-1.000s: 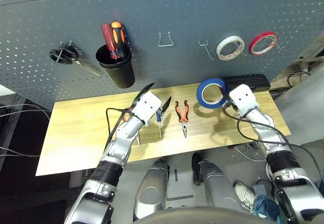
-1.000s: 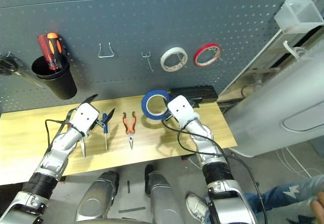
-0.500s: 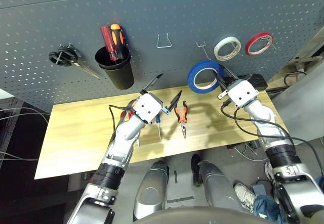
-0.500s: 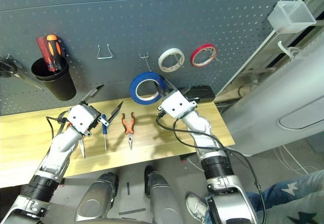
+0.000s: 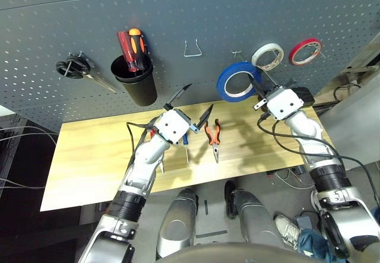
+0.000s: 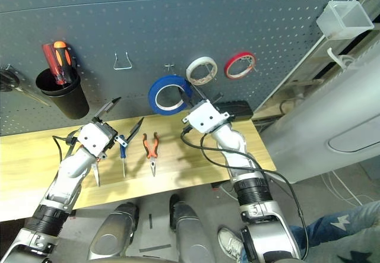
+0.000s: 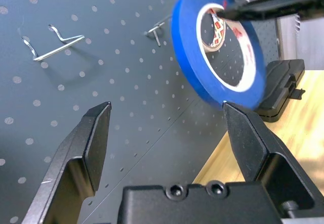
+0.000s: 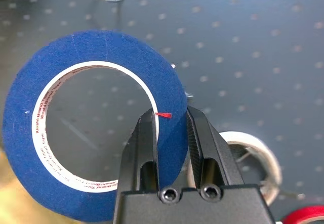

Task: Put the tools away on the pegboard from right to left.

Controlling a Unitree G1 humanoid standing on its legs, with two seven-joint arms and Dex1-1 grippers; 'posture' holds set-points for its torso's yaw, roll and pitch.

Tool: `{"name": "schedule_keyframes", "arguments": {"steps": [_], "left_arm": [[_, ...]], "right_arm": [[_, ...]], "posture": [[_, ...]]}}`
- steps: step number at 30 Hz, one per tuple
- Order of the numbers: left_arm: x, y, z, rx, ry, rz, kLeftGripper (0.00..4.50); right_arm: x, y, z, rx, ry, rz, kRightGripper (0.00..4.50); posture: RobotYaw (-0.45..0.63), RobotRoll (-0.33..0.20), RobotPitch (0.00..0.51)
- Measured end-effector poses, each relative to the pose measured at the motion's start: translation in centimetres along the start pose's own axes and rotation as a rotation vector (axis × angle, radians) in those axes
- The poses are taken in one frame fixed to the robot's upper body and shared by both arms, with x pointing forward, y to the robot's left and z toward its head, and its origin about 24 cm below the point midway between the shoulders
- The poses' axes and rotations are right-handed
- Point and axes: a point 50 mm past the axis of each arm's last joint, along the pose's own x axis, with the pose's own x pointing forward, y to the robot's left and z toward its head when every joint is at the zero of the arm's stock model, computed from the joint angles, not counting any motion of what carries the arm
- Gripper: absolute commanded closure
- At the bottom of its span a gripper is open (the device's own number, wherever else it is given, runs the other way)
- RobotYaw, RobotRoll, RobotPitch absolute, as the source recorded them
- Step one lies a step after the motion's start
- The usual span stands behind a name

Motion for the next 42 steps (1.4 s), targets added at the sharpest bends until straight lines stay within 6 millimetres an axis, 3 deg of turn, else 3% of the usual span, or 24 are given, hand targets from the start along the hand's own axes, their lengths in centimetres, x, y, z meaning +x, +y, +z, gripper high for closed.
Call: {"name": "schedule_keyframes", "arguments": {"steps": [11,17,23,31,37,40,42], "left_arm": [[-0.2,0.4,-0.1,0.013,0.004,0.018,0.00],[0.0,0.4,0.0,0.015,-0.002,0.017,0.00],[0.0,0.4,-0.2,0.014,0.003,0.013,0.00],[0.0,0.4,-0.2,0.016,-0.003,0.012,0.00],[0.4,0.5,-0.1,0.016,-0.012,0.013,0.00],[0.4,0.4,-0.2,0.012,-0.007,0.011,0.00],[0.4,0.3,-0.3,0.007,0.002,0.003,0.00]], "right_arm": [[-0.6,0.5,2.5,0.013,-0.074,-0.022,3.79],[-0.1,-0.9,2.4,-0.016,-0.053,-0.103,3.79],[-0.1,-2.3,1.1,-0.030,0.016,-0.180,3.79],[0.3,-2.5,-1.0,-0.036,0.124,-0.206,3.79],[2.2,-2.4,-2.1,-0.018,0.166,-0.221,3.79],[2.6,-1.8,-2.5,0.001,0.184,-0.201,2.77],[1.8,-1.1,-3.1,0.027,0.211,-0.180,2.09]], "posture": [[0.18,0.000,0.183],[0.18,0.000,0.176],[0.19,0.000,0.168],[0.20,0.000,0.166],[0.20,0.000,0.170],[0.21,0.000,0.175],[0.21,0.000,0.179]]}}
